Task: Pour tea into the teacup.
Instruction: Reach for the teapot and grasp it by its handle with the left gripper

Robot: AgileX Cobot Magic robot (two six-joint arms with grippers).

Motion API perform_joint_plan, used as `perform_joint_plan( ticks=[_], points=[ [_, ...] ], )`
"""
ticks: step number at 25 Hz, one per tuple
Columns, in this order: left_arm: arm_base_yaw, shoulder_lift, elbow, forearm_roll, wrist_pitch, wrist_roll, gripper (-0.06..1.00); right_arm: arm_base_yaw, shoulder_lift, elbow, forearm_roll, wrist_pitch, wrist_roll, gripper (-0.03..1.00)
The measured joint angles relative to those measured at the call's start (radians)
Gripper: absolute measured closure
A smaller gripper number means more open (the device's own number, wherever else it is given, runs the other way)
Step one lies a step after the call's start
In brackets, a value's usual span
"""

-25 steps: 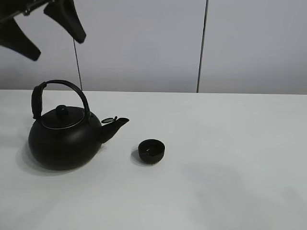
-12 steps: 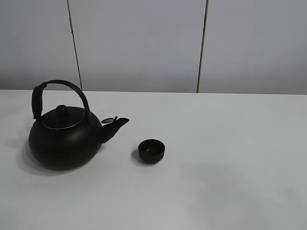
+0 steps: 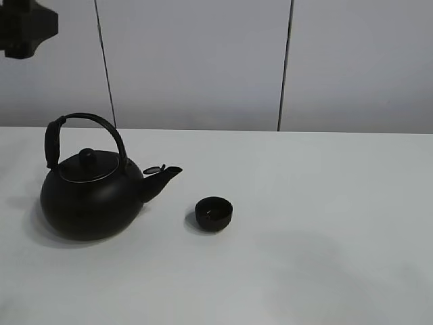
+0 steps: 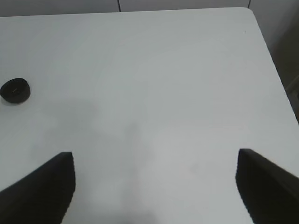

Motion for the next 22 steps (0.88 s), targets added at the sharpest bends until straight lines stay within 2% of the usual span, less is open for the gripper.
perform_joint_plan(
  ticks=[3, 7, 15, 22],
  points=[
    [0.0, -0.005, 0.083, 0.08, -0.112, -0.049, 0.25, 0.0, 0.0, 0.0, 0.0, 0.0, 0.0, 0.33],
    [0.0, -0.007, 0.156, 0.163, -0.135, -0.119, 0.25, 0.0, 0.0, 0.0, 0.001, -0.001, 0.0, 0.33],
    [0.0, 0.082, 0.237, 0.191, -0.195, -0.133, 0.25, 0.0, 0.0, 0.0, 0.001, -0.001, 0.0, 0.33],
    [0.0, 0.267, 0.238, 0.221, -0.383, -0.161, 0.25, 0.0, 0.0, 0.0, 0.001, -0.001, 0.001, 0.33]
  ],
)
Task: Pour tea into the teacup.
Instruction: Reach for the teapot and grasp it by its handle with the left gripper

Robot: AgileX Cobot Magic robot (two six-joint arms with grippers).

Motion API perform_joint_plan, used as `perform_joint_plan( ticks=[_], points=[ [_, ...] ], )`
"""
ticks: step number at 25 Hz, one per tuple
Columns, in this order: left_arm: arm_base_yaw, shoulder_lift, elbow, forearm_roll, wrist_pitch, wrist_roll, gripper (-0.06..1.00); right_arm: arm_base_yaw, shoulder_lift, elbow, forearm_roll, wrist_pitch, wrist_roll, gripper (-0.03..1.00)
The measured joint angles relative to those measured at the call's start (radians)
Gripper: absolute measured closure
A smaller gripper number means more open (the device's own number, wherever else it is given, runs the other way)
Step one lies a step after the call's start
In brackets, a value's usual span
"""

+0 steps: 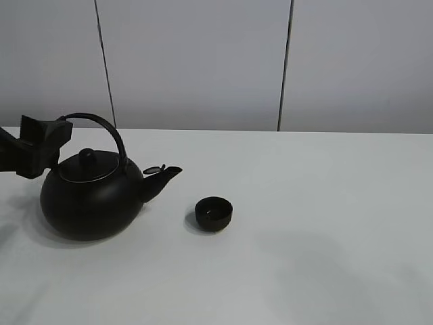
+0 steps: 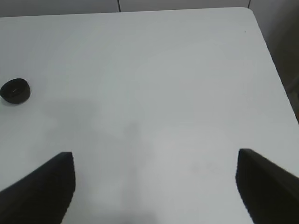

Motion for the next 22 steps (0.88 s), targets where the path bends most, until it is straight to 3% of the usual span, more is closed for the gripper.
perform_joint_plan(
  ticks=[9, 15, 22],
  points=[
    [0.0, 0.15, 0.0, -0.031, -0.145, -0.056, 0.25, 0.0, 0.0, 0.0, 0.0, 0.0, 0.0, 0.33],
    [0.001, 0.206, -0.017, -0.045, -0.148, -0.091, 0.25, 0.0, 0.0, 0.0, -0.001, 0.0, 0.0, 0.33],
    [0.059, 0.225, -0.04, -0.03, -0.152, -0.159, 0.25, 0.0, 0.0, 0.0, -0.001, 0.0, 0.0, 0.33]
  ],
)
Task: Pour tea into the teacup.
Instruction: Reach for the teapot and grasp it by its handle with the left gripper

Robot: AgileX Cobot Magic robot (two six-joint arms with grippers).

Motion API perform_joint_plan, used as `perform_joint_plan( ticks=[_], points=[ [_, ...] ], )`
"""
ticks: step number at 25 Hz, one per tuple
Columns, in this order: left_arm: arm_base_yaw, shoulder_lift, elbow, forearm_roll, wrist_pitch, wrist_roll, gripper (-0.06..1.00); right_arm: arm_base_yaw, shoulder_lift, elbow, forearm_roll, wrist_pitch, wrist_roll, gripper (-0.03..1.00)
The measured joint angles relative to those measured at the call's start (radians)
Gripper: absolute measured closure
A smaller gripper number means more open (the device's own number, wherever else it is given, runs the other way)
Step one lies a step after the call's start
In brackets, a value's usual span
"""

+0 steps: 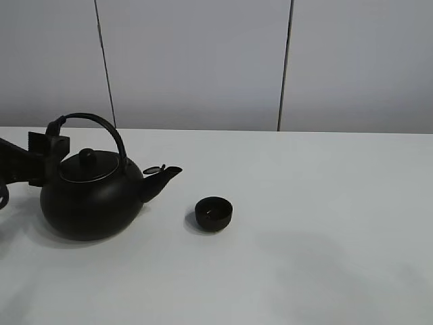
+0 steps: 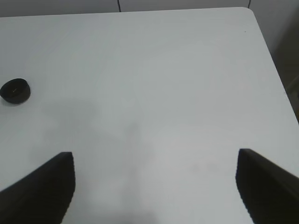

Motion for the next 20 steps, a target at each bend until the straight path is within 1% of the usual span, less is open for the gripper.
perform_joint_plan(
  ticks=[5, 15, 20],
  points=[
    [0.03, 0.0, 0.0, 0.049, -0.001, -0.008, 0.25, 0.0, 0.0, 0.0, 0.0, 0.0, 0.0, 0.33],
    [0.03, 0.002, -0.049, 0.077, 0.018, -0.013, 0.25, 0.0, 0.0, 0.0, 0.0, 0.0, 0.0, 0.33],
    [0.03, 0.066, -0.052, 0.092, 0.013, -0.02, 0.25, 0.0, 0.0, 0.0, 0.001, 0.0, 0.0, 0.33]
  ],
)
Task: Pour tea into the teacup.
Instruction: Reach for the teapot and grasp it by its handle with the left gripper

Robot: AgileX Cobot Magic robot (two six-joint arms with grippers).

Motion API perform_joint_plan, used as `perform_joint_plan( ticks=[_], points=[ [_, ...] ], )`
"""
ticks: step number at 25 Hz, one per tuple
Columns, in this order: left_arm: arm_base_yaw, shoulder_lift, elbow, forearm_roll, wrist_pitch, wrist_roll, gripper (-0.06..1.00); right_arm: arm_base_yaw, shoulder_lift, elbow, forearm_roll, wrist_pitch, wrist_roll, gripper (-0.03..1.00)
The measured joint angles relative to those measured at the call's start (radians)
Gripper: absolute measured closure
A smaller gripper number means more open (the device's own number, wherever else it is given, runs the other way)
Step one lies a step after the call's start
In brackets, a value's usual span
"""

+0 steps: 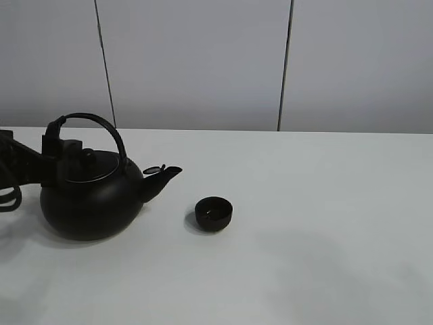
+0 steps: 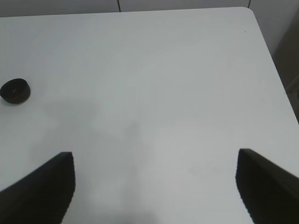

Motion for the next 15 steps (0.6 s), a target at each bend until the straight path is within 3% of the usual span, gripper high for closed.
perform_joint_plan(
  ticks=[15],
  points=[
    [0.042, 0.028, -0.046, 0.005, -0.014, -0.04, 0.25, 0.0, 0.0, 0.0, 0.0, 0.0, 0.0, 0.33]
  ],
)
